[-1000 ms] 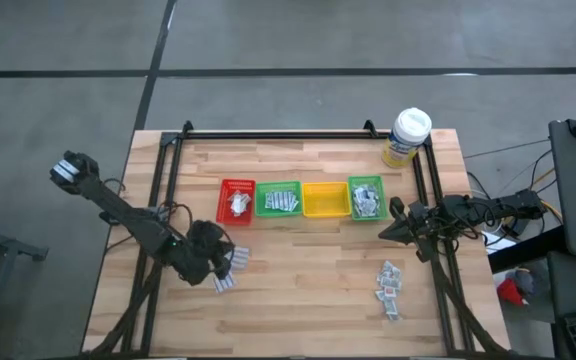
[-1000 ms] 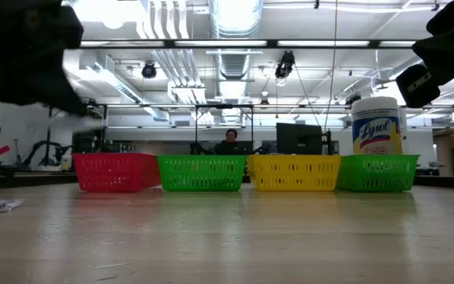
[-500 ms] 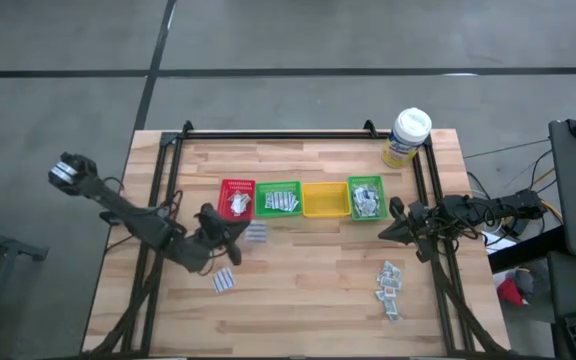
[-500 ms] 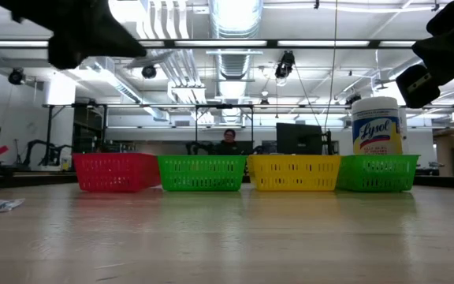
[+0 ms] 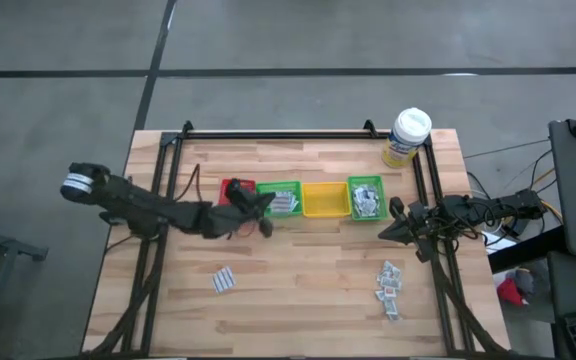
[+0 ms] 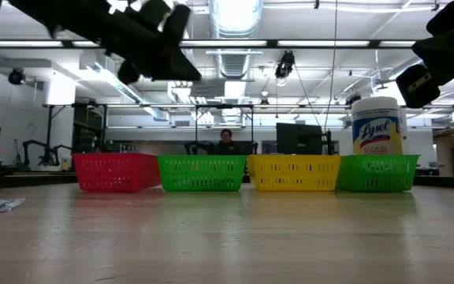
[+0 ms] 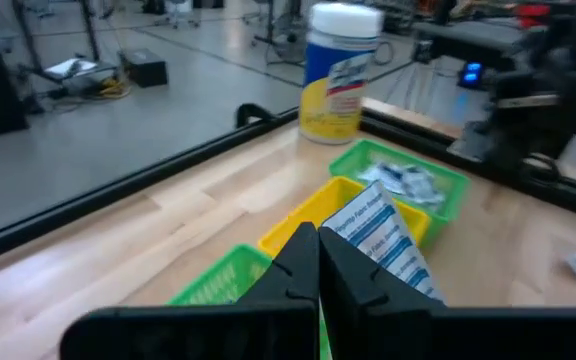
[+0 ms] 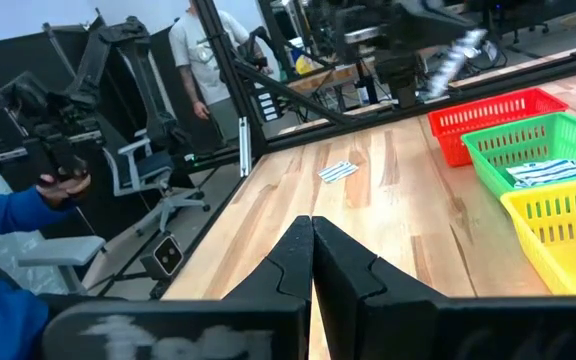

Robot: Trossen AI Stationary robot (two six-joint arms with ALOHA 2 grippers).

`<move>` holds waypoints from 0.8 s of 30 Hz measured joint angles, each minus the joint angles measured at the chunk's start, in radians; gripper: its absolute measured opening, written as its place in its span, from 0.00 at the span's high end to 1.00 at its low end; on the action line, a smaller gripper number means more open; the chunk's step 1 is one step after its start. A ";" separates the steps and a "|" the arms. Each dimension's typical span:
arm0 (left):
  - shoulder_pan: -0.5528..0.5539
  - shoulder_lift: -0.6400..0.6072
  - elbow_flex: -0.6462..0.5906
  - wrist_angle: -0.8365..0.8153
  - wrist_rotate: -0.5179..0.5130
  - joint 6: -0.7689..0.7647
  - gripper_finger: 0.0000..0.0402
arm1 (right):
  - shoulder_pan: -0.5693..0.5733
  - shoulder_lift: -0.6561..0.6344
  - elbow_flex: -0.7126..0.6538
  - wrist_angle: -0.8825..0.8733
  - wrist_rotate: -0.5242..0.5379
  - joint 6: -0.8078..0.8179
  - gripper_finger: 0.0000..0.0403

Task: Pick & Place First Aid Supplies
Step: Put the blue bandage into the left green bin

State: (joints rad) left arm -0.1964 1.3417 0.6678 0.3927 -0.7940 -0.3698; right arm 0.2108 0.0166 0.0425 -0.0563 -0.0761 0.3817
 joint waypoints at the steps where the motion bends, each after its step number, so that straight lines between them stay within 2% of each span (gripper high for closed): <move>1: 0.022 0.015 0.010 0.000 0.008 0.000 1.00 | 0.000 0.000 0.000 0.000 0.000 0.000 0.98; 10: 0.190 0.121 0.089 -0.001 0.157 -0.041 1.00 | 0.000 -0.001 0.000 0.000 0.000 -0.045 0.98; 16: 0.285 0.182 0.102 -0.012 0.257 -0.144 1.00 | 0.000 -0.001 0.000 -0.009 -0.001 -0.053 0.98; 24: 0.352 0.214 0.103 -0.166 0.308 -0.264 1.00 | 0.000 0.006 0.000 -0.015 -0.002 -0.072 0.98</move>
State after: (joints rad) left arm 0.1559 1.5555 0.7704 0.2265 -0.4862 -0.6338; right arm 0.2108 0.0223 0.0425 -0.0711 -0.0780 0.3095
